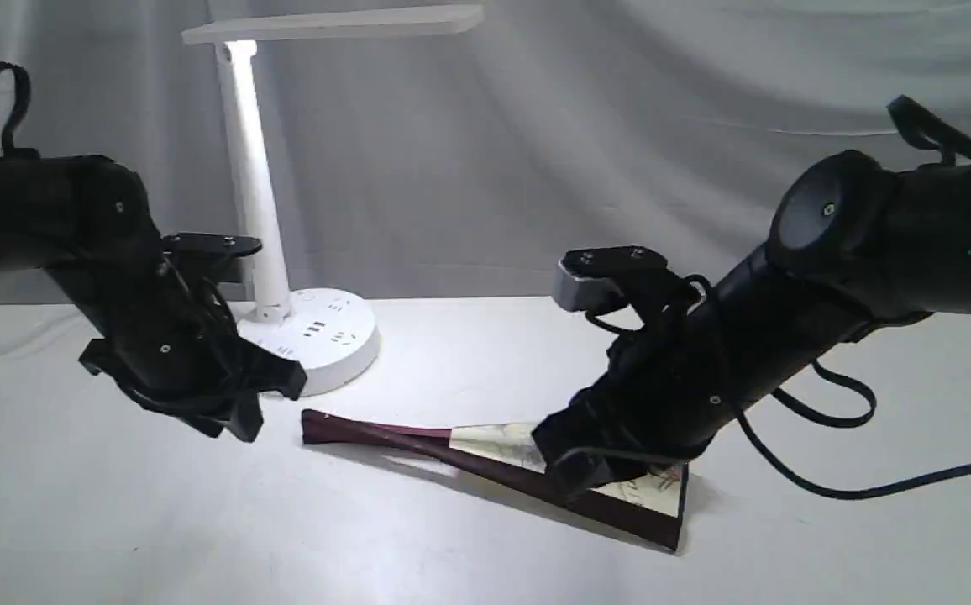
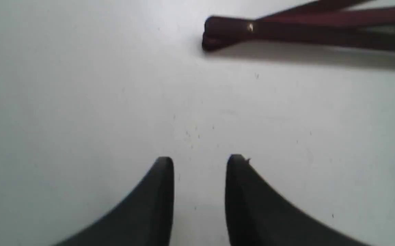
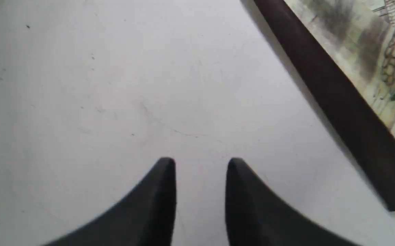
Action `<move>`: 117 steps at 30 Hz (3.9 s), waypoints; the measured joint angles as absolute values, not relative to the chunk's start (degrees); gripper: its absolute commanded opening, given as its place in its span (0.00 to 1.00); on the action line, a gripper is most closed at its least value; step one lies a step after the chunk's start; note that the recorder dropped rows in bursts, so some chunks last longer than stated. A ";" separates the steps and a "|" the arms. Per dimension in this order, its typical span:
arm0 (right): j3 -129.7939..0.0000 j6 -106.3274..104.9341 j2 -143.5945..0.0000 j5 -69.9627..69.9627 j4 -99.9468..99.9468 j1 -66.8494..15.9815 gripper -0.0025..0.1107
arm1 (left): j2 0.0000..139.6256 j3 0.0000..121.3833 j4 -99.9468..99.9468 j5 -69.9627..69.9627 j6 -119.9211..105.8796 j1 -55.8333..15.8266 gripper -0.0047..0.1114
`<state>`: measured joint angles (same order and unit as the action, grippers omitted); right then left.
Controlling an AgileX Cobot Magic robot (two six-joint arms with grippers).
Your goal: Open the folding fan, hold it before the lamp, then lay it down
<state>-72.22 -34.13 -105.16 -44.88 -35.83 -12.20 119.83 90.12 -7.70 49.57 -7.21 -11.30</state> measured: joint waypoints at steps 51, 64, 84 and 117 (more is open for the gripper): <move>-72.70 -8.86 -116.03 -34.74 -26.56 -9.53 0.02 | 138.76 108.11 -19.79 53.86 -7.05 -11.34 0.04; -81.87 -8.68 -123.91 -36.72 -26.45 -5.58 0.02 | 138.76 108.11 -21.58 59.56 -8.95 -12.47 0.04; -91.81 -8.71 -128.63 -32.19 -26.63 -3.75 0.02 | 138.76 108.11 -21.74 63.12 -9.08 -19.92 0.04; -91.66 -8.21 -125.49 -52.76 -38.59 -12.03 0.09 | 125.47 106.87 -6.29 69.77 -2.54 -12.63 0.08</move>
